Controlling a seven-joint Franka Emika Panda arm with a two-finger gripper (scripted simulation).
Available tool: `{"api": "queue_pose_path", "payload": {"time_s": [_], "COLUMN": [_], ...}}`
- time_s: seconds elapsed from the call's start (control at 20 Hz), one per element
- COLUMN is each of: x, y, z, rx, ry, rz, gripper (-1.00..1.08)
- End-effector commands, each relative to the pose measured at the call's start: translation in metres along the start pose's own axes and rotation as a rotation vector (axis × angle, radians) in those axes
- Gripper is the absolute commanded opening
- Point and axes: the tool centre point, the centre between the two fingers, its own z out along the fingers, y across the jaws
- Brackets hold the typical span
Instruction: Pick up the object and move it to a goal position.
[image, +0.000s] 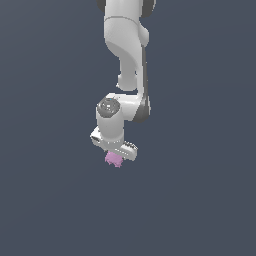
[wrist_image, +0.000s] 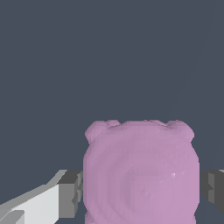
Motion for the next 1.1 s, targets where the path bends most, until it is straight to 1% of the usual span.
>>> {"api": "queue_pose_path", "payload": {"time_s": [0.0,0.25,0.55,0.8,1.05], "x": [0.002,-0.001,-0.011,-0.026,-0.045], "y": [0.001,-0.001,-0.012,-0.027,-0.047], "z": [0.0,-0.006,-0.031,-0.067,-0.116], "rx": [0.0,0.0,0.0,-0.001,-0.003], "ry": [0.003,0.003,0.001,-0.002,-0.006], "rz": [0.003,0.003,0.002,0.0,-0.001], "gripper": [-1.0,-1.0,-1.0,-1.0,-1.0]}}
